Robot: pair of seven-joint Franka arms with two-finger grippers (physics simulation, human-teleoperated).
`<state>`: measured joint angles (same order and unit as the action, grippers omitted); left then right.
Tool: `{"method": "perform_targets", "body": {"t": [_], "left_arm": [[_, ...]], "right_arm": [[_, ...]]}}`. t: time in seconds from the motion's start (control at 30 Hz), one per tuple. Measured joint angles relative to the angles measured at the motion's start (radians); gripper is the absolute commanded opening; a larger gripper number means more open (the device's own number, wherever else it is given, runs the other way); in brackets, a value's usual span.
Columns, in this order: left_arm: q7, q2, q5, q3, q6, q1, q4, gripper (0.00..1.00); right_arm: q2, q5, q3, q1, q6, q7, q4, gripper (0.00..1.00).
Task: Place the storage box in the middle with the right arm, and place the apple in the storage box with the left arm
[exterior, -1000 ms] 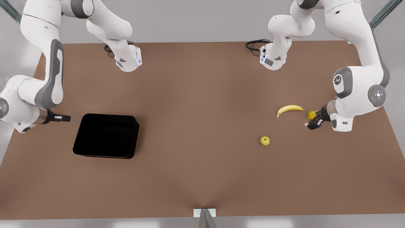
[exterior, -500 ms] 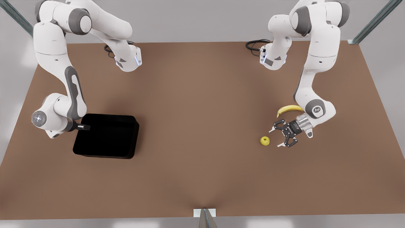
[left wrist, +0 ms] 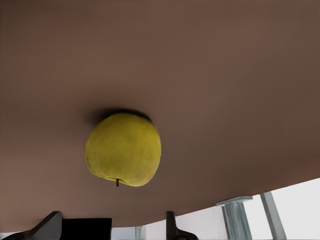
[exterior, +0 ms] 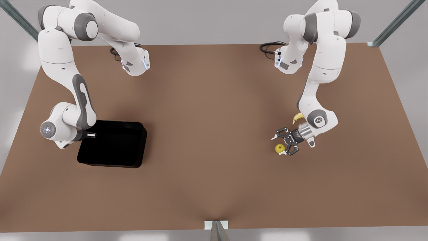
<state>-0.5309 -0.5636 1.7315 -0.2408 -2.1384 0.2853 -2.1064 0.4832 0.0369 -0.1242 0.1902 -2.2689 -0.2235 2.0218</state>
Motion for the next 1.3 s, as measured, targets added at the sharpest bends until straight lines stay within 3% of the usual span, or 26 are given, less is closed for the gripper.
{"method": "perform_targets", "body": {"t": [0.07, 0.57, 0.63, 0.7, 0.97, 1.17, 1.2, 1.23, 1.3], "left_arm": [[0.0, -0.026, 0.015, -0.003, 0.0, -0.01, 0.013, 1.0], [0.06, -0.072, 0.147, 0.008, -0.077, -0.012, 0.066, 0.96], [0.06, -0.073, 0.164, 0.013, -0.08, -0.014, 0.068, 0.86], [0.06, -0.074, 0.179, 0.014, -0.08, -0.015, 0.068, 0.8], [0.055, -0.09, 0.206, 0.014, -0.08, -0.041, 0.066, 0.81], [0.057, -0.117, 0.226, 0.014, -0.08, -0.063, 0.065, 0.8], [0.057, -0.117, 0.23, 0.014, -0.08, -0.063, 0.065, 0.75], [0.057, -0.116, 0.235, 0.014, -0.081, -0.063, 0.065, 0.61], [0.058, -0.113, 0.243, 0.014, -0.081, -0.063, 0.065, 0.57]], "right_arm": [[0.006, 0.003, 0.0, -0.002, 0.002, -0.028, -0.011, 0.21], [-0.004, -0.002, 0.002, -0.024, 0.042, -0.049, -0.043, 0.21], [-0.025, -0.004, 0.002, -0.054, 0.043, -0.05, -0.043, 0.21], [-0.038, -0.017, 0.007, -0.113, 0.043, -0.05, -0.054, 0.21], [-0.024, -0.114, 0.009, -0.511, 0.033, -0.037, -0.2, 0.21], [0.24, -0.167, 0.032, -0.746, 0.033, 0.01, -0.557, 0.21], [0.269, -0.168, 0.045, -0.754, 0.0, 0.035, -0.568, 0.21], [0.294, -0.167, 0.046, -0.765, -0.004, 0.04, -0.586, 0.21], [0.329, -0.168, 0.048, -0.775, -0.006, 0.077, -0.627, 0.21]]}}
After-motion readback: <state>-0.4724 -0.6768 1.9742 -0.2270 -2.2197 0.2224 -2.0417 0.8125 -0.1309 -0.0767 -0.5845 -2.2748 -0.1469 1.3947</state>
